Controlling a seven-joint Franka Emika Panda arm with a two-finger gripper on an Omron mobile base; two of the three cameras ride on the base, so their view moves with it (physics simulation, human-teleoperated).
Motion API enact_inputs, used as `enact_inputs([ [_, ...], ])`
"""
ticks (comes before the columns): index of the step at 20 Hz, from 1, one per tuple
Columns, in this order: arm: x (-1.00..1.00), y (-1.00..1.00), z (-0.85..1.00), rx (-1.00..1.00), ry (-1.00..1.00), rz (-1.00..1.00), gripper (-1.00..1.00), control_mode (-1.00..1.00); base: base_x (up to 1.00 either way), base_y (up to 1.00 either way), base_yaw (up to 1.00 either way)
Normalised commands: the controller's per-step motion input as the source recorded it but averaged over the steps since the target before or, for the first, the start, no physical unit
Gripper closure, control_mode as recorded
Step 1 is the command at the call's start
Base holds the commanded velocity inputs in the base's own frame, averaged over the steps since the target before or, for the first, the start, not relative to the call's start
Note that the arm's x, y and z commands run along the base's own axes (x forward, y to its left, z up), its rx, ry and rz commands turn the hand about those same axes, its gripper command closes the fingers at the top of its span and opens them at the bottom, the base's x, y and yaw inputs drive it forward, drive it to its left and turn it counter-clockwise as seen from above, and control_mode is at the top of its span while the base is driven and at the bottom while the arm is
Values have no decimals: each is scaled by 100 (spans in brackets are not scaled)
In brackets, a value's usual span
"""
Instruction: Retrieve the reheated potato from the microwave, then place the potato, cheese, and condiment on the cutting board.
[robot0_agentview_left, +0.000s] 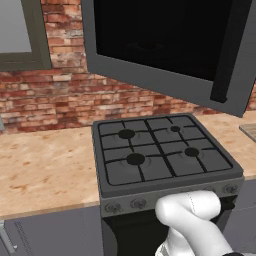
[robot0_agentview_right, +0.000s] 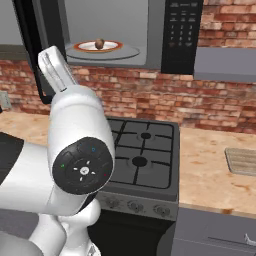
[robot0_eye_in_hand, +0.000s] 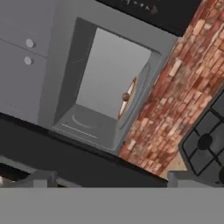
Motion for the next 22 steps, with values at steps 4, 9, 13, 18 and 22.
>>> enact_inputs([
  [4, 50, -6, -2, 16, -1, 4, -100, -100, 0, 0, 0],
  [9, 54, -7, 0, 11, 6, 9, -100, -100, 0, 0, 0],
  [13, 52, -6, 0, 7, 11, 19, -100, -100, 0, 0, 0],
  [18, 51, -5, 0, 8, 10, 22, -100, -100, 0, 0, 0],
  [22, 34, 3, 0, 7, 0, 21, -100, -100, 0, 0, 0],
])
